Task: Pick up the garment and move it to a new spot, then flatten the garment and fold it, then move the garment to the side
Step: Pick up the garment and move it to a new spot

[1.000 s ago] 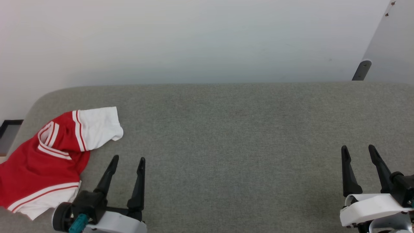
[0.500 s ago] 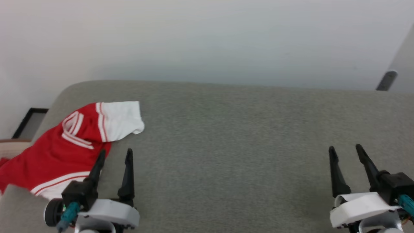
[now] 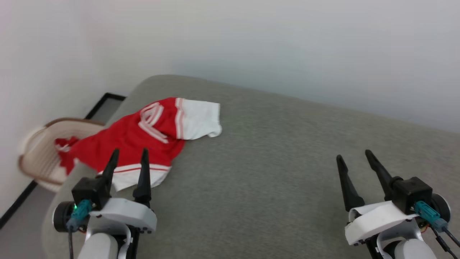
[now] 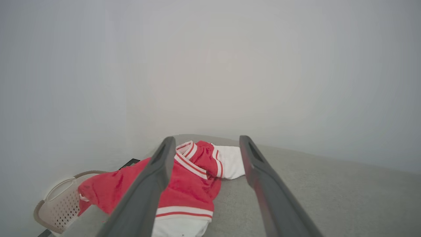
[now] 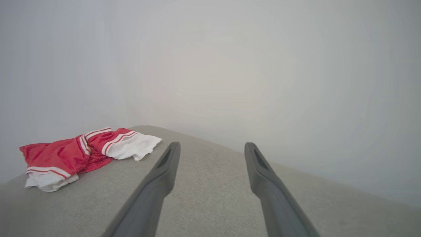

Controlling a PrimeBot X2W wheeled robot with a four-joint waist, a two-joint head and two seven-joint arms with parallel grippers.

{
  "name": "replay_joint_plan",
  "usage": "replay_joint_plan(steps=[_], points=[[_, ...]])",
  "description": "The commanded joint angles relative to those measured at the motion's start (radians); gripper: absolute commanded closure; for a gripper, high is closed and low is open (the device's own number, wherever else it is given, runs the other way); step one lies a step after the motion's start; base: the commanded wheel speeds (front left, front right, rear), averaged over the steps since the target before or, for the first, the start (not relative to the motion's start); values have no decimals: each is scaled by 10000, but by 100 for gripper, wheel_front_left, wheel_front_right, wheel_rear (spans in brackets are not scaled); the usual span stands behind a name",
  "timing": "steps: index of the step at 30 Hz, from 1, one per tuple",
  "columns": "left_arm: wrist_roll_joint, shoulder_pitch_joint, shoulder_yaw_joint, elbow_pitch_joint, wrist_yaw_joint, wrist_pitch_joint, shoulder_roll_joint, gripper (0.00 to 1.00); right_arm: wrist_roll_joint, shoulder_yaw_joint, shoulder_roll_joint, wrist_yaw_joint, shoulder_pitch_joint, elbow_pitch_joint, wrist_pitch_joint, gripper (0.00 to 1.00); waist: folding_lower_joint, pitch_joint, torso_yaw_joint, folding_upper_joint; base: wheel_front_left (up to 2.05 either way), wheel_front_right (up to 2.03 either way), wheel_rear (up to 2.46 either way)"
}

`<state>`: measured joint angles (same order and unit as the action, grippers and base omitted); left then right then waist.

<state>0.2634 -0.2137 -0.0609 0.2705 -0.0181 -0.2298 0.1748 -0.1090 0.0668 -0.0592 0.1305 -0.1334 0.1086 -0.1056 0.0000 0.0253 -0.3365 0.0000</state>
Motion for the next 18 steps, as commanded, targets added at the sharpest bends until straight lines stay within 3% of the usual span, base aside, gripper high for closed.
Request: replay_joint_plan(steps=[1,5,12,18], points=[[70,-133,26,112,24,-33,4,0,-34,105,-34,4,-151,62,-31,0,0,104,-1058,0,0,0,0],[119,-376,71,429,105,-56,4,0,-91,298,-72,4,-278,189,-14,0,0,110,-1645,0,0,0,0],[482,-454,481,505,345,-173,-91,0,-219,884,-295,1,-933,348,175,0,0,-325,-1902,0,0,0,0],[894,-861,563,611,117,-61,-216,0,-281,1084,-585,1,-1333,420,299,0,0,-781,-1990,0,0,0,0]])
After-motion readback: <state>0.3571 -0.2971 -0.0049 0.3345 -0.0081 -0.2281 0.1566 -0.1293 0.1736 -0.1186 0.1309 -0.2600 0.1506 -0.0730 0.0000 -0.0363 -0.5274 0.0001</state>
